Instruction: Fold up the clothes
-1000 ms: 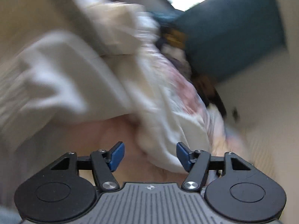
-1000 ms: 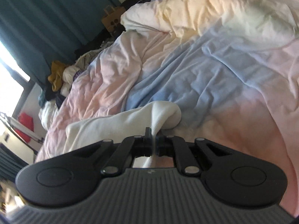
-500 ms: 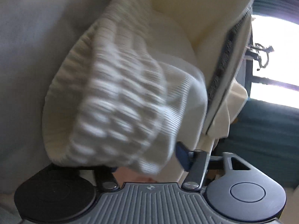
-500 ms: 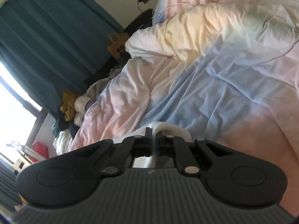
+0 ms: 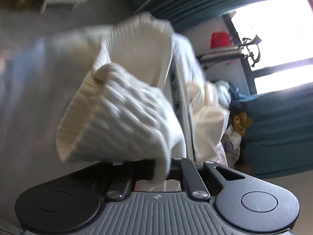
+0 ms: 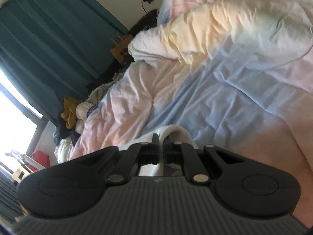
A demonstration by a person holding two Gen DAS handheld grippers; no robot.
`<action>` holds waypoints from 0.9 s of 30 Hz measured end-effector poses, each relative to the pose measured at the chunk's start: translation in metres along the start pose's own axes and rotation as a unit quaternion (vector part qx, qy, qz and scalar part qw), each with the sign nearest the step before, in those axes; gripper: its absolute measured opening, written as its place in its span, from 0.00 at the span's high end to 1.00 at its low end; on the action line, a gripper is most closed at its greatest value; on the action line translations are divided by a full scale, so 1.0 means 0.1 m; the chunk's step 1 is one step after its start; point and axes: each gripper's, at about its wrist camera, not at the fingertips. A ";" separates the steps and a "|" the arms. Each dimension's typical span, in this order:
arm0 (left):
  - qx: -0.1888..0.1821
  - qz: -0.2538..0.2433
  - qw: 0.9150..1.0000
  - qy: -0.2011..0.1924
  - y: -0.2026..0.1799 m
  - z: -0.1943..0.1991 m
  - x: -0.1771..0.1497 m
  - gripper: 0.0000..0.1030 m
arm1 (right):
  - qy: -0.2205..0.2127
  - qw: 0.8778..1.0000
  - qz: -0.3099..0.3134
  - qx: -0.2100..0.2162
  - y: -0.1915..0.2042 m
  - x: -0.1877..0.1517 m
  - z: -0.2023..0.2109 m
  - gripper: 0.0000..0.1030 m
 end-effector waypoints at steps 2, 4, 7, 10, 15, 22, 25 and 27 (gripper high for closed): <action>0.010 -0.010 1.000 -0.019 -0.05 0.15 0.12 0.92 | 0.007 1.000 -0.011 -0.001 -0.05 0.00 -0.03 0.94; 0.021 -0.009 0.999 -0.023 -0.04 0.25 0.19 0.93 | 0.015 1.000 -0.019 -0.002 -0.08 0.00 -0.06 0.94; 0.039 0.001 0.999 -0.012 0.06 0.43 0.28 0.93 | 0.015 1.000 -0.024 -0.003 -0.11 0.00 -0.07 0.94; 0.050 0.009 0.999 -0.006 0.32 0.64 0.33 0.93 | -0.005 1.000 -0.023 0.017 -0.09 0.03 0.00 0.94; 0.056 0.024 0.998 0.010 0.65 0.73 0.37 0.92 | -0.055 0.997 -0.019 0.043 -0.04 0.09 0.22 0.94; 0.058 0.016 0.998 0.026 0.94 0.88 0.17 0.92 | -0.084 0.991 -0.082 -0.068 -0.31 0.13 0.46 0.94; 0.068 0.028 0.997 0.037 1.08 0.84 0.17 0.91 | -0.035 0.989 -0.085 -0.119 -0.39 0.09 0.33 0.94; 0.073 0.021 0.996 0.036 1.10 0.85 0.17 0.90 | -0.008 0.988 -0.062 -0.144 -0.39 0.07 0.25 0.93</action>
Point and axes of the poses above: each gripper's, at about its wrist camera, not at the fingertips, and z roughly against the way its jaws point, y to its left, x to its top
